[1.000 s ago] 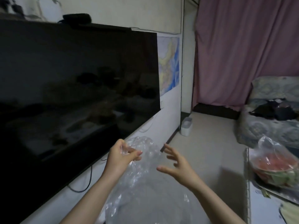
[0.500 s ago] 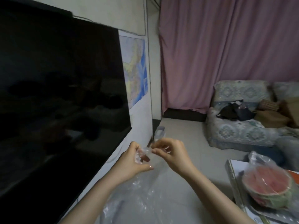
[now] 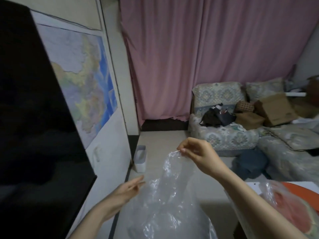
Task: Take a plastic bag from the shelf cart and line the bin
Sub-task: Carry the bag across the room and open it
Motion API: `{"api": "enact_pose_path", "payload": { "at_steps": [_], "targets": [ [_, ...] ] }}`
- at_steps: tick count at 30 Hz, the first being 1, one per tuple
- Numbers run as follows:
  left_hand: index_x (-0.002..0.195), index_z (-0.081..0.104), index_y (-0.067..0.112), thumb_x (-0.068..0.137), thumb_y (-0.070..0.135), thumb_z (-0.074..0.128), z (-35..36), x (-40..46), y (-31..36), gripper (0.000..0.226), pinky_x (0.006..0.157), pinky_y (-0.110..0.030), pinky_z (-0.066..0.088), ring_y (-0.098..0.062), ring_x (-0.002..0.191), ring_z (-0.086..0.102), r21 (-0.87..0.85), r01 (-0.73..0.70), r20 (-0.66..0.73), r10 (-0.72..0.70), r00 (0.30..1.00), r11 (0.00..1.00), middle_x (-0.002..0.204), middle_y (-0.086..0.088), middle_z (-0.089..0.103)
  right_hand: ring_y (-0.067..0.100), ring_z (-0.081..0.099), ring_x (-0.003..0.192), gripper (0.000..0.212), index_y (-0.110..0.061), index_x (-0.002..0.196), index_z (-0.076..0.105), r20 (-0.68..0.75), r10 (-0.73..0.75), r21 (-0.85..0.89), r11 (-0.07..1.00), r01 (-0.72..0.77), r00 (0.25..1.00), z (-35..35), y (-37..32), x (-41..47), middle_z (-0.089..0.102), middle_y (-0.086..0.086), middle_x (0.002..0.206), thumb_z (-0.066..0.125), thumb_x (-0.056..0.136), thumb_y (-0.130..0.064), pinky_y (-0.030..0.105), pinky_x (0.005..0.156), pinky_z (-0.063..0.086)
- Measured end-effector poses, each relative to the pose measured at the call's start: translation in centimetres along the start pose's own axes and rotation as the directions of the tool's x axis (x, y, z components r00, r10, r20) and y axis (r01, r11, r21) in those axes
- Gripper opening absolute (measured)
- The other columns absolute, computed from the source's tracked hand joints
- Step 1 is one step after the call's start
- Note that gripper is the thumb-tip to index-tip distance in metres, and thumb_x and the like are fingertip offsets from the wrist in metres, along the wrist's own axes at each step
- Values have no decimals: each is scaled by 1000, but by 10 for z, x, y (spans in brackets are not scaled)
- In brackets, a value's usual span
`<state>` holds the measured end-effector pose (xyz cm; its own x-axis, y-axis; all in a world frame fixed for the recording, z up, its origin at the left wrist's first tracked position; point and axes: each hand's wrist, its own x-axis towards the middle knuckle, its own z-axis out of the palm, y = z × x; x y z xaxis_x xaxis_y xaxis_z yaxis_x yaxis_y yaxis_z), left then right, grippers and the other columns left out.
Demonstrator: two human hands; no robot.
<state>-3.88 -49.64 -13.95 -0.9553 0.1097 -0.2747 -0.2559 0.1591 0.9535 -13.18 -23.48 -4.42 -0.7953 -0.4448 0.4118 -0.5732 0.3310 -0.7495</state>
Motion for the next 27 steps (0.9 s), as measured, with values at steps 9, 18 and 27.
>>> {"api": "enact_pose_path", "payload": {
  "at_steps": [9, 18, 27],
  "targets": [
    [67, 74, 7, 83, 10, 66, -15, 205, 59, 17, 74, -33, 42, -24, 76, 58, -29, -80, -331, 66, 941, 996, 71, -9, 68, -5, 53, 60, 38, -32, 80, 64, 78, 55, 74, 995, -61, 995, -49, 127, 182, 66, -21, 68, 51, 90, 2, 10, 61, 42],
    [86, 72, 19, 88, 27, 59, -102, 359, 91, 15, 63, -31, 51, -21, 74, 71, -303, -278, -664, 8, 748, 912, 77, -2, 76, 21, 60, 95, 32, -28, 92, 70, 194, 81, 77, 992, -98, 978, -38, 213, 341, 62, 12, 100, 58, 80, -54, 40, 85, 46],
    [71, 64, 32, 90, 23, 56, -216, 537, 132, 23, 59, -25, 46, 0, 59, 62, 35, -347, -733, 260, 629, 937, 71, 11, 70, 14, 62, 85, 40, -25, 80, 70, 163, 36, 42, 998, -44, 986, 3, 291, 522, 68, 2, 89, 71, 62, -60, 41, 82, 48]
  ]
}}
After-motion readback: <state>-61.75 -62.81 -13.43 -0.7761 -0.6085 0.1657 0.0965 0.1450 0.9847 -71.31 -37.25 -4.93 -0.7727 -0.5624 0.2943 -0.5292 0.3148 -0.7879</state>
